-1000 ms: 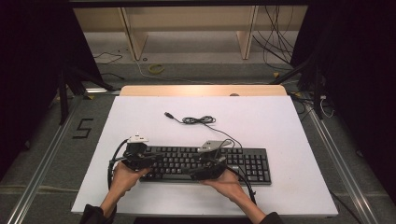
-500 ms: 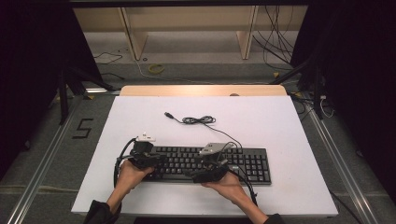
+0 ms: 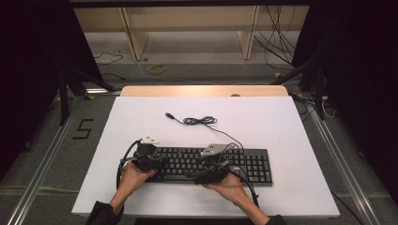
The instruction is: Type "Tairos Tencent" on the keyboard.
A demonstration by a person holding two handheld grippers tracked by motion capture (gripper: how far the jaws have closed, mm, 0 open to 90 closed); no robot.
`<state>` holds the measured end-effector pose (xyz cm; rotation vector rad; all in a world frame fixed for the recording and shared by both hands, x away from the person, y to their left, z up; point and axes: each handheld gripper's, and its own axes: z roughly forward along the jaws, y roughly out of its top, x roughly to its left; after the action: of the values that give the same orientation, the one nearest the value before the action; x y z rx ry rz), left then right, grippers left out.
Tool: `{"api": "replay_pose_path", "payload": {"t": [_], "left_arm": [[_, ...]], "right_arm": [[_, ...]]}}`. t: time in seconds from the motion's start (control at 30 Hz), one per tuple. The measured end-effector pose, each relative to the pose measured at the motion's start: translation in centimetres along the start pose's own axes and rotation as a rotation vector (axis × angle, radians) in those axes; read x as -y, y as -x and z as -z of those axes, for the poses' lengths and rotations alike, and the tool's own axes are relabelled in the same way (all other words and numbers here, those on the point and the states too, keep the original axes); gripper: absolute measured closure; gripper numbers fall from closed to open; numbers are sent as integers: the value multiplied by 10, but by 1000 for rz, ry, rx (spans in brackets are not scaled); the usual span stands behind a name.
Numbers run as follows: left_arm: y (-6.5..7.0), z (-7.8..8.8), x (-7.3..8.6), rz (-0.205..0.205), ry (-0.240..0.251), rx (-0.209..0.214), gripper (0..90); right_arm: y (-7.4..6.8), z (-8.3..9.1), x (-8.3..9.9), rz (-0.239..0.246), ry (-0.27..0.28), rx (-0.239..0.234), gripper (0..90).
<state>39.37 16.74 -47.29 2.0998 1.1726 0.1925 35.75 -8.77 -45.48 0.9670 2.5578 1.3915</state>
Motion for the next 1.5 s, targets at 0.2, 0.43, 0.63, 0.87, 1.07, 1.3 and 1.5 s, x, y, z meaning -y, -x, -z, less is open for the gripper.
{"api": "replay_pose_path", "payload": {"t": [0.2, 0.43, 0.63, 0.87, 1.07, 1.3, 1.5], "left_arm": [[0, 2, -1, 10, 5, 3, 894], [1, 11, -3, 16, 31, 4, 840], [1, 18, -1, 27, 51, 19, 760], [1, 26, 2, 43, 70, 47, 631], [2, 33, 6, 48, 93, 65, 500], [3, 40, 11, 57, 137, 76, 413], [4, 45, 17, 54, 164, 81, 365]], "right_arm": [[0, 0, 0, -1, 1, 1, 341], [1, 0, 0, 0, 5, 1, 341], [1, 0, -1, 0, 9, 0, 352], [2, -1, -3, 0, 11, 0, 422], [2, -4, -4, -6, -3, 9, 521], [2, -10, -6, -13, -14, -1, 638], [1, -16, -8, -2, -25, 0, 740]]}}
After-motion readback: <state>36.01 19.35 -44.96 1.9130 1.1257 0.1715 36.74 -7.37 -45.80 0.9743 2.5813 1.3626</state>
